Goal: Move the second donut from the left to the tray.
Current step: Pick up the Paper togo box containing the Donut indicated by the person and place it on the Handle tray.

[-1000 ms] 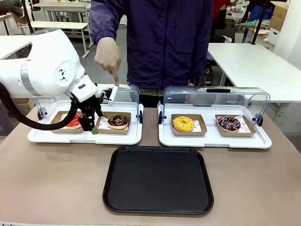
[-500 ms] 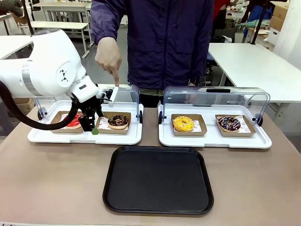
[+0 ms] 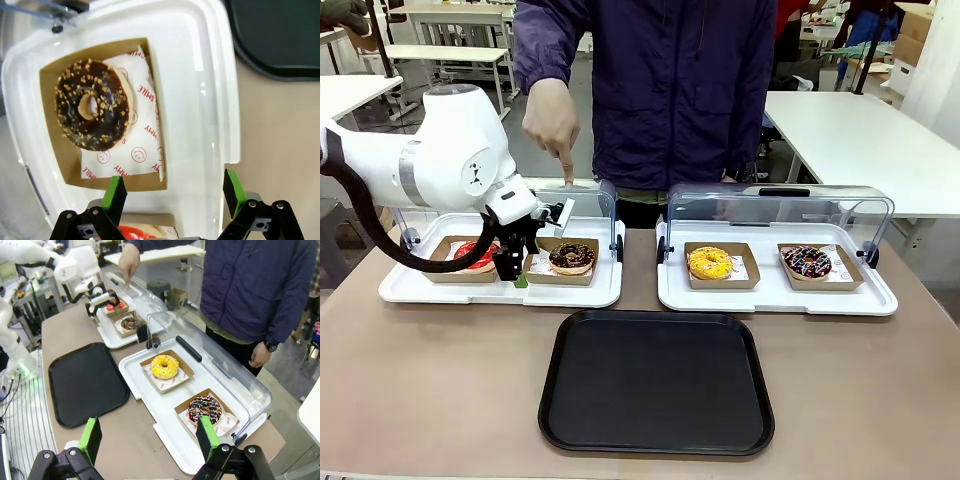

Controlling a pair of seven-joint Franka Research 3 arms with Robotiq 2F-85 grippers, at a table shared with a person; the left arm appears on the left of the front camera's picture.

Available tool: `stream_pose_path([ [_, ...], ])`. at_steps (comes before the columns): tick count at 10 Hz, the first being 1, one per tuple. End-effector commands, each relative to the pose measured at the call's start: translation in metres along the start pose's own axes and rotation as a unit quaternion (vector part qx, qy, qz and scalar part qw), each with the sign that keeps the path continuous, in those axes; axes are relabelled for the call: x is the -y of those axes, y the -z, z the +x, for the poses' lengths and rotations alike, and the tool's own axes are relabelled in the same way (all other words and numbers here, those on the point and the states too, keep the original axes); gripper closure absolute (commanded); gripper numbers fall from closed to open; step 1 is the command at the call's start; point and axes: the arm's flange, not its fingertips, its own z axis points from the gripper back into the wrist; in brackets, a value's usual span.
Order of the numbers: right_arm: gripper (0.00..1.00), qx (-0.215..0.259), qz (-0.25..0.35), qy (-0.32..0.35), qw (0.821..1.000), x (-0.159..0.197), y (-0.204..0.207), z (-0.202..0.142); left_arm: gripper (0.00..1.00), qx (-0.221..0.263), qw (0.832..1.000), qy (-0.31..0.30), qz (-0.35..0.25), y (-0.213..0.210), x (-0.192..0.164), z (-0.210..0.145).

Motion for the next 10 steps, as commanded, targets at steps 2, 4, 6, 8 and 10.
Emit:
stream_pose_path([
  [2,0.0,0.014,-0.001,-0.012,1.0,0.001,0.001,0.001,0.0,-0.015,1.0,-0.01,0.009,0.019,-0.014,0.001],
  [4,0.0,0.014,-0.001,-0.012,1.0,0.001,0.001,0.001,0.0,-0.021,1.0,-0.005,0.013,0.026,-0.017,0.001],
  [6,0.0,0.014,-0.001,-0.012,1.0,0.001,0.001,0.001,0.0,-0.022,1.0,-0.008,0.009,0.033,-0.021,0.001],
  [8,0.0,0.014,-0.001,-0.012,1.0,0.001,0.001,0.001,0.0,-0.023,1.0,-0.011,0.006,0.037,-0.024,0.0],
  [10,0.0,0.014,-0.001,-0.012,1.0,0.001,0.001,0.001,0.59,-0.024,1.0,-0.013,0.002,0.037,-0.024,0.002],
])
